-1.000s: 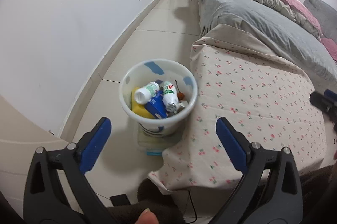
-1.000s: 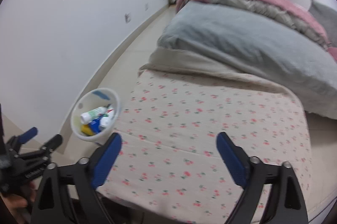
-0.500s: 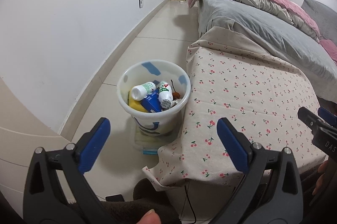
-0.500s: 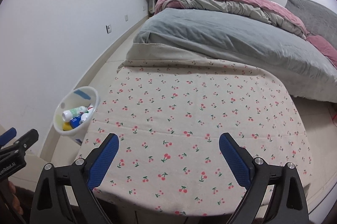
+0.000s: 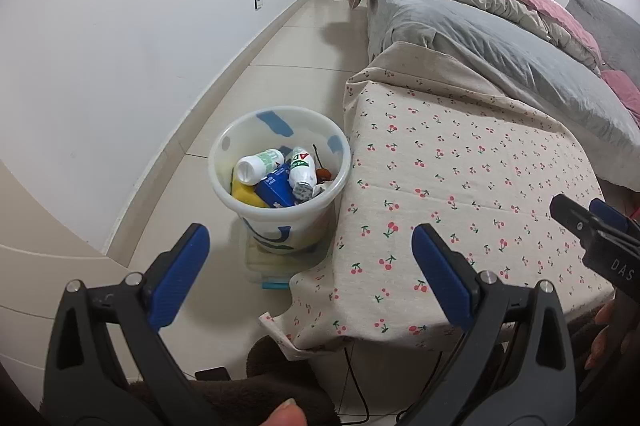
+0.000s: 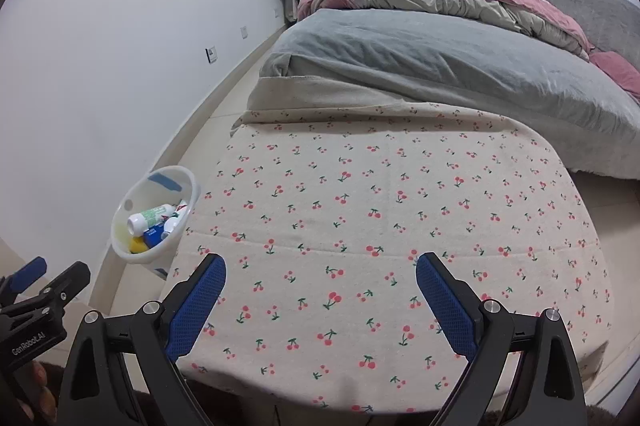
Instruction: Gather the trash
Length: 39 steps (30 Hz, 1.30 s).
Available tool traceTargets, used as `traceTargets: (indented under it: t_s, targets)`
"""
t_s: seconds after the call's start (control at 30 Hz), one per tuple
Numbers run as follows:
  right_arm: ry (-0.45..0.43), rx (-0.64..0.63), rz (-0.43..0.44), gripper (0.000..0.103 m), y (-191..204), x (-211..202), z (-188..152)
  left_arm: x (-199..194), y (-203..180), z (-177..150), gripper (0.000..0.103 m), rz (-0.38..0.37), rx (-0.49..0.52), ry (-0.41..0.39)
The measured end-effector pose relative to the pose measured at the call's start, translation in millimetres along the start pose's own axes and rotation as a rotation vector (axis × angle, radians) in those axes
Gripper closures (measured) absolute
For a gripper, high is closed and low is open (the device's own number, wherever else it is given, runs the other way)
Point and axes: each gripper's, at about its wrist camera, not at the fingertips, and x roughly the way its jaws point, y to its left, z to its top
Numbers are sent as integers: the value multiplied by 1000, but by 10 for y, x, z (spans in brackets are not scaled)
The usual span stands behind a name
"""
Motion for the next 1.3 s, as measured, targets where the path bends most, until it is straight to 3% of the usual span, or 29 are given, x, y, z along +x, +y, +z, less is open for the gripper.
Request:
traceTargets:
  t_s: [1.3]
  targets:
    - [11,18,8,6,-11,-1,-19,-10,-35,-15,2,-8,-3,2]
